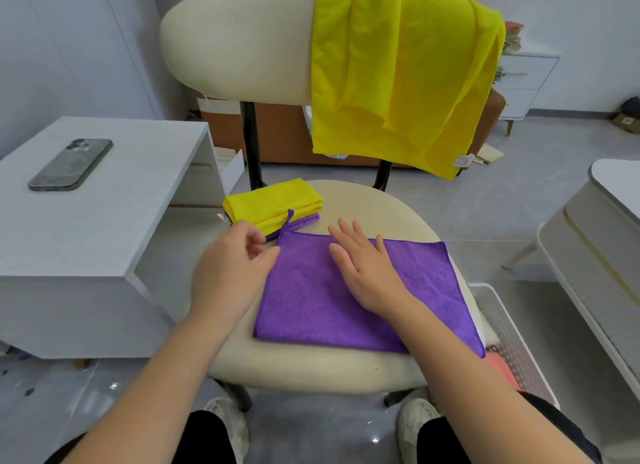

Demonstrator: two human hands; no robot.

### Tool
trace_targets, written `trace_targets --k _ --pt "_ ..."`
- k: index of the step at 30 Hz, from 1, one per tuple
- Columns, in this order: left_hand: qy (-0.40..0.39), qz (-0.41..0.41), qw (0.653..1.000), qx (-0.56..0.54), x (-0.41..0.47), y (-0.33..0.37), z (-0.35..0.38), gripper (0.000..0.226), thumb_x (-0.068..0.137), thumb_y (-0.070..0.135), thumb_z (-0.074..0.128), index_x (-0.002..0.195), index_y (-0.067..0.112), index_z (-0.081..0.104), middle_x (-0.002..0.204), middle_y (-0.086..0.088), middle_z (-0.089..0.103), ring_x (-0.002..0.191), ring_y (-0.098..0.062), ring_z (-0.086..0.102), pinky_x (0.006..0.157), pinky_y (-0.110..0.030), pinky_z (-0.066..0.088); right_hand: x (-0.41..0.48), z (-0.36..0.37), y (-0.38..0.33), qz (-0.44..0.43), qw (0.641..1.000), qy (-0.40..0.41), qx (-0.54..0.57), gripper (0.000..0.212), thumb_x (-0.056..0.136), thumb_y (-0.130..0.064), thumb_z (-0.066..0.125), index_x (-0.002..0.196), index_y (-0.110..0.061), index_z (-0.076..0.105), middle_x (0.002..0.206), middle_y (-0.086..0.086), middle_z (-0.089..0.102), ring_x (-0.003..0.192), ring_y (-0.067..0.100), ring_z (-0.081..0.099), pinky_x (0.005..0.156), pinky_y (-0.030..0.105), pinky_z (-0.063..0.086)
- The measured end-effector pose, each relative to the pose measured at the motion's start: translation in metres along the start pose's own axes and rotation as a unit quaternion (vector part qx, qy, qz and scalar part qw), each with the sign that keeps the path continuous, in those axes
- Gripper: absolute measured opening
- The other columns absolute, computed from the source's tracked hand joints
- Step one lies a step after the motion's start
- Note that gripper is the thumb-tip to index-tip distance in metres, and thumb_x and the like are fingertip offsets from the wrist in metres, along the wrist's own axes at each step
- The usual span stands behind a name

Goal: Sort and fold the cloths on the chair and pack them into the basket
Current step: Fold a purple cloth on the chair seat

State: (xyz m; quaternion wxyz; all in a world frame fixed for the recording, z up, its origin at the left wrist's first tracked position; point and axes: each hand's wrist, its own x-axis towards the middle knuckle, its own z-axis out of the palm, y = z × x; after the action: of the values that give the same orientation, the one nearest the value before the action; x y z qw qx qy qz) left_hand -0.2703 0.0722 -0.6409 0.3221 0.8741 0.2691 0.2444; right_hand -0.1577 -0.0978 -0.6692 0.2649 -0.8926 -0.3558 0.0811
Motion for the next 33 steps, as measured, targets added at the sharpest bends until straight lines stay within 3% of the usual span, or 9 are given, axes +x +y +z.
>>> trace_targets --k 1,3,6,9,18,21,28,30,33 --pt "0.011 0.055 0.998 0.011 -0.002 0.007 0.005 0.014 0.081 0.028 0.069 0.09 0.022 0.06 0.089 0.006 0.063 0.087 -0.02 0.059 0.077 -0.035 0.048 -0.003 -0.003 0.001 -0.002 1.0 0.009 -0.014 0.051 0.102 -0.042 0.02 0.15 -0.026 0.022 0.159 -0.009 0.009 0.147 0.01 -0.004 0.117 0.042 -0.007" --pt "-0.052 0.135 0.987 0.063 -0.006 0.016 0.025 0.034 0.088 0.034 0.06 0.118 0.018 0.058 0.126 -0.001 0.056 0.12 -0.021 0.05 0.097 -0.036 0.04 -0.009 -0.008 0.003 0.005 0.999 0.006 -0.05 0.054 0.101 -0.044 0.02 0.151 -0.025 0.017 0.16 -0.009 0.004 0.147 0.011 -0.007 0.118 0.041 -0.007" --pt "-0.203 0.17 0.94 0.214 -0.008 0.013 0.056 0.067 0.093 0.056 0.035 0.15 0.023 0.021 0.159 -0.004 0.008 0.147 -0.019 0.003 0.117 -0.04 0.007 -0.02 -0.01 0.018 0.06 0.992 -0.035 -0.106 0.058 0.1 -0.05 0.018 0.152 -0.026 0.009 0.16 -0.007 -0.002 0.147 0.016 -0.009 0.118 0.046 -0.006" --pt "-0.265 0.164 0.903 0.295 -0.007 0.007 0.069 0.077 0.086 0.072 0.011 0.151 0.032 0.002 0.16 -0.003 -0.007 0.146 -0.02 -0.01 0.118 -0.042 -0.005 -0.029 -0.015 0.042 0.106 0.976 -0.062 -0.181 0.061 0.097 -0.056 0.015 0.152 -0.031 0.007 0.16 -0.008 -0.003 0.147 0.018 -0.009 0.117 0.05 -0.005" --pt "-0.289 0.163 0.889 0.316 -0.004 0.008 0.068 0.071 0.089 0.068 0.012 0.15 0.035 -0.004 0.159 -0.001 -0.012 0.146 -0.022 -0.013 0.118 -0.042 -0.007 -0.043 -0.041 0.079 0.229 0.958 -0.016 -0.172 0.062 0.097 -0.056 0.016 0.152 -0.026 0.011 0.161 -0.004 -0.002 0.147 0.02 -0.005 0.113 0.057 -0.001" --pt "-0.277 0.152 0.892 0.324 -0.005 0.01 0.072 0.07 0.09 0.067 0.012 0.151 0.034 -0.002 0.159 -0.003 -0.009 0.146 -0.023 -0.011 0.118 -0.044 -0.005 -0.046 -0.048 0.071 0.216 0.96 0.024 -0.176 0.065 0.097 -0.055 0.02 0.151 -0.02 0.014 0.161 0.001 -0.003 0.147 0.023 -0.006 0.115 0.055 -0.001" --pt "-0.195 -0.016 0.929 0.314 -0.02 0.041 0.095 0.074 0.092 0.065 0.012 0.152 0.022 0.003 0.159 -0.014 -0.002 0.146 -0.03 -0.006 0.114 -0.052 -0.007 -0.047 -0.028 0.046 0.234 0.959 -0.034 -0.157 0.068 0.096 -0.06 0.019 0.152 -0.025 0.005 0.16 0.007 -0.009 0.146 0.028 -0.011 0.114 0.054 -0.004" --pt "-0.194 0.012 0.943 0.27 -0.018 0.043 0.095 0.073 0.093 0.063 0.017 0.152 0.021 0.006 0.159 -0.011 -0.001 0.146 -0.028 -0.006 0.115 -0.05 -0.006 -0.044 -0.026 0.056 0.225 0.957 -0.044 -0.178 0.068 0.095 -0.062 0.018 0.152 -0.029 0.002 0.16 0.004 -0.011 0.146 0.028 -0.012 0.114 0.055 -0.005" --pt "-0.213 0.179 0.946 0.167 -0.006 0.039 0.082 0.075 0.087 0.066 0.018 0.149 0.025 0.022 0.16 0.001 0.007 0.147 -0.015 -0.003 0.118 -0.039 -0.001 -0.04 -0.037 0.077 0.179 0.963 -0.055 -0.193 0.065 0.095 -0.061 0.021 0.151 -0.034 0.002 0.16 0.0 -0.009 0.147 0.025 -0.011 0.114 0.053 -0.003"
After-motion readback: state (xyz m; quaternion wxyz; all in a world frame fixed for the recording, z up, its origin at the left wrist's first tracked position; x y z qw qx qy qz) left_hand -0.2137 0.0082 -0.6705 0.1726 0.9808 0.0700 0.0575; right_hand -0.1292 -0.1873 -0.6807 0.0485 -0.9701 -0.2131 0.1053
